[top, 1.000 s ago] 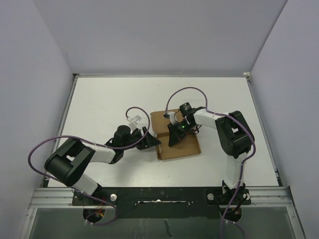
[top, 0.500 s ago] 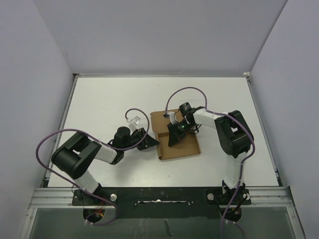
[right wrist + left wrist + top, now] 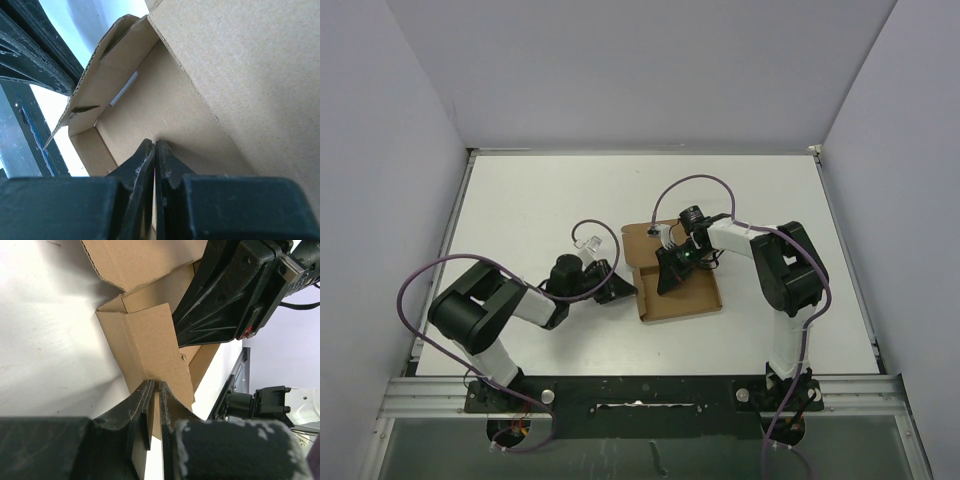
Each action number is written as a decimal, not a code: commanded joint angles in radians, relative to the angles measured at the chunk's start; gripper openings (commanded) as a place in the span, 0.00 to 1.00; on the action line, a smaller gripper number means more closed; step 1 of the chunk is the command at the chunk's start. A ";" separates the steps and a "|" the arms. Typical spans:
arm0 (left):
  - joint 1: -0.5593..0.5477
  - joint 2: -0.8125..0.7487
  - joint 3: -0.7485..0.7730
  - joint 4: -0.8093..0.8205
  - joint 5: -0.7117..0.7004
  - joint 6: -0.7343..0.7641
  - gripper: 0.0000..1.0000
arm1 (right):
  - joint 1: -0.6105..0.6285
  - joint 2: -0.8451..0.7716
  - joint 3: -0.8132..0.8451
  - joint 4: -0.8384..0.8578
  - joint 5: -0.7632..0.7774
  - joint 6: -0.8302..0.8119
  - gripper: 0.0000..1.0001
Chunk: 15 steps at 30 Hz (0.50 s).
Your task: Fold the paper box
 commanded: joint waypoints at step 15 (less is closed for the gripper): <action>-0.033 0.002 0.137 -0.249 -0.015 0.088 0.26 | 0.006 0.029 0.015 -0.006 0.028 -0.010 0.00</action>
